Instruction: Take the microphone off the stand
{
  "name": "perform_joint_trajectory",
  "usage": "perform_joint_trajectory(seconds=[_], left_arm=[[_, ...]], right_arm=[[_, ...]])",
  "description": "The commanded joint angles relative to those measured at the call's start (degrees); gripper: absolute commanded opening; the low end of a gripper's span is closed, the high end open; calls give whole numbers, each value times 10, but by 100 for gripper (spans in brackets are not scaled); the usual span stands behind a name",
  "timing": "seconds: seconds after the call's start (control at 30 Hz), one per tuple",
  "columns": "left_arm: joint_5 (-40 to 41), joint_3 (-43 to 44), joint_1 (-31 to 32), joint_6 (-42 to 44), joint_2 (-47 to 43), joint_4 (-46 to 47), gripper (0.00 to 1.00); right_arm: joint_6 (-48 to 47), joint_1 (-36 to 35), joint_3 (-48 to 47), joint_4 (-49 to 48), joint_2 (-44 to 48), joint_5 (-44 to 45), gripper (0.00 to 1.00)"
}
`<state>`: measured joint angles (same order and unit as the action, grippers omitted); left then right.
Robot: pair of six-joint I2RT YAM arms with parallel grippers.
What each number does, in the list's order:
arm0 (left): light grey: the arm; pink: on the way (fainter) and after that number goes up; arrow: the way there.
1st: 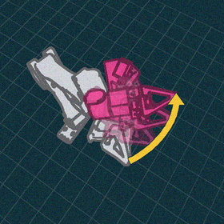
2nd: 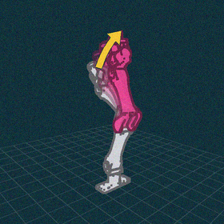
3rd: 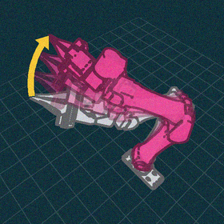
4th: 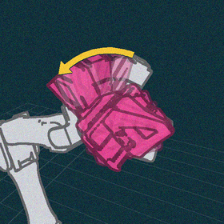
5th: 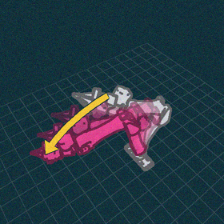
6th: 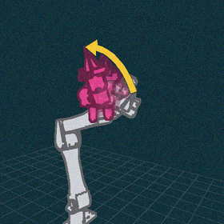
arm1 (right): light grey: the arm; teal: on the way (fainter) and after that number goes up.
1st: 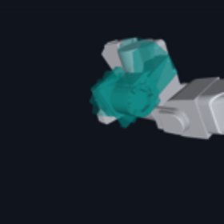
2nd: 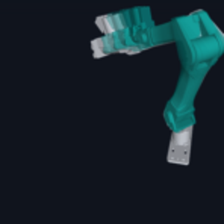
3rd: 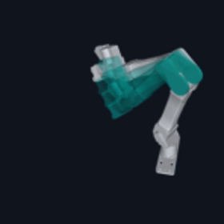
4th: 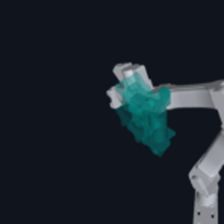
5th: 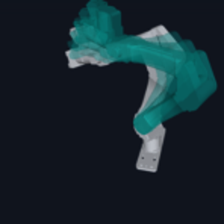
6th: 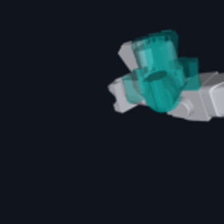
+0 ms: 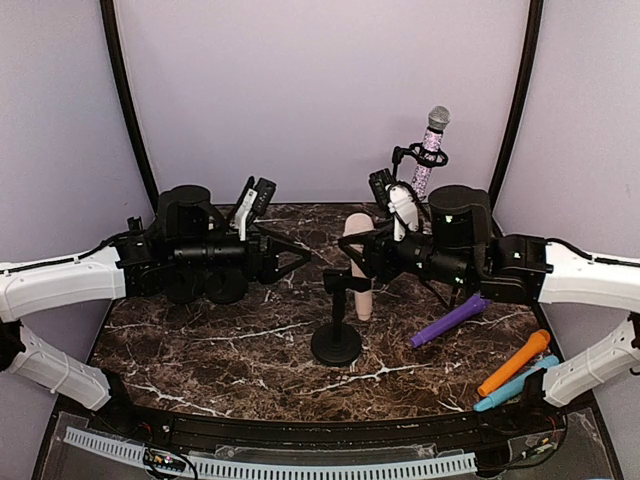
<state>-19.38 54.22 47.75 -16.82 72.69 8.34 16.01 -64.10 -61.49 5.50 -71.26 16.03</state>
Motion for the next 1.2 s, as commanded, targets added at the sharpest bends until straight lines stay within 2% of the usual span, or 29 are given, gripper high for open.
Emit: perform_joint_trajectory(seconds=[0.0,0.1,0.23,0.37,0.6,0.93,1.17], left_arm=[[-88,-8,-2,56,-17,51,77],[-115,-5,5,117,-10,42,77],[-91,13,25,212,9,-17,77],[-72,18,44,254,26,-37,77],[-3,-6,75,257,31,-6,79],[9,9,83,246,73,9,81],[17,7,86,247,78,13,77]], right_arm=[[-22,7,39,-96,35,-77,41],[-23,26,43,-105,37,-121,36],[-18,46,45,-119,38,-165,35],[-14,55,43,-124,32,-191,35],[-9,56,50,-130,32,-181,34],[-6,56,55,-122,39,-179,34],[1,56,64,-132,42,-179,33]])
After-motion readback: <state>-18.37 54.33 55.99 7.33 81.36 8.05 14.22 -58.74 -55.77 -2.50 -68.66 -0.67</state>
